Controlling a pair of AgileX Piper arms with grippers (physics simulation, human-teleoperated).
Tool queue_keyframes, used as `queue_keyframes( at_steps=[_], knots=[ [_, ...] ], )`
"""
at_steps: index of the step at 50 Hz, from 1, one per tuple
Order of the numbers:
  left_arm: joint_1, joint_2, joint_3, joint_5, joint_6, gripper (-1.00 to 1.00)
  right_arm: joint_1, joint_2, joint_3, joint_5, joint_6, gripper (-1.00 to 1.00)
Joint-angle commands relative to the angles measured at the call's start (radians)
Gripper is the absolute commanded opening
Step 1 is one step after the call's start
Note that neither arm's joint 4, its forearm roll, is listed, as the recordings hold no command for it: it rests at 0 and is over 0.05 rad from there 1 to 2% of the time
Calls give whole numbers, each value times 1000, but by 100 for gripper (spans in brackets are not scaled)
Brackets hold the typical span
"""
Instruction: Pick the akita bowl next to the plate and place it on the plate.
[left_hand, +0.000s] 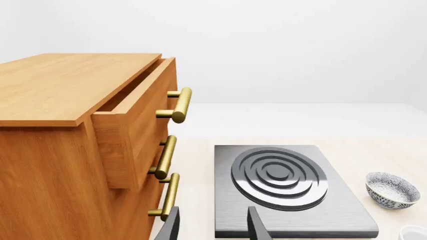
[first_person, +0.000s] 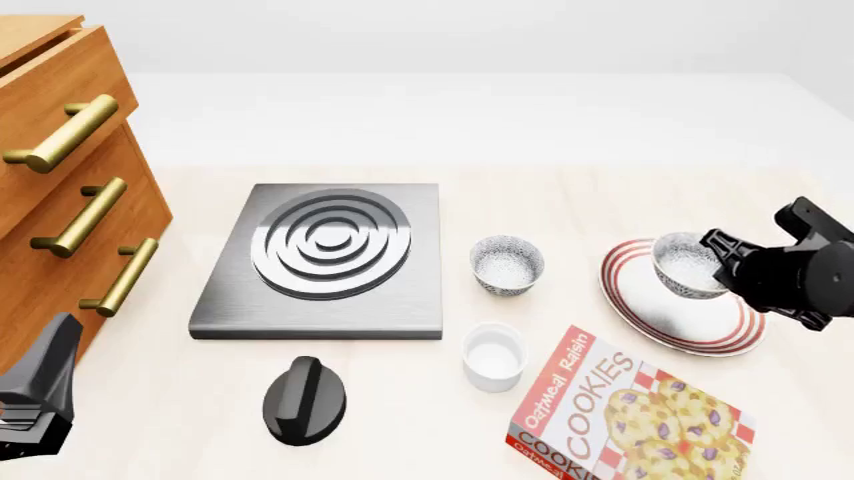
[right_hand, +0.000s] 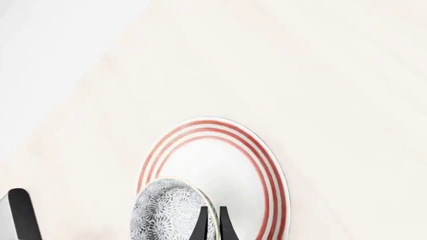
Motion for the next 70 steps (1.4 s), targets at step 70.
queue_keyframes(
  at_steps=[70],
  knots=[
    [0, 0, 0, 0, 0, 100, -42, 142, -23, -47, -34, -100]
  ],
)
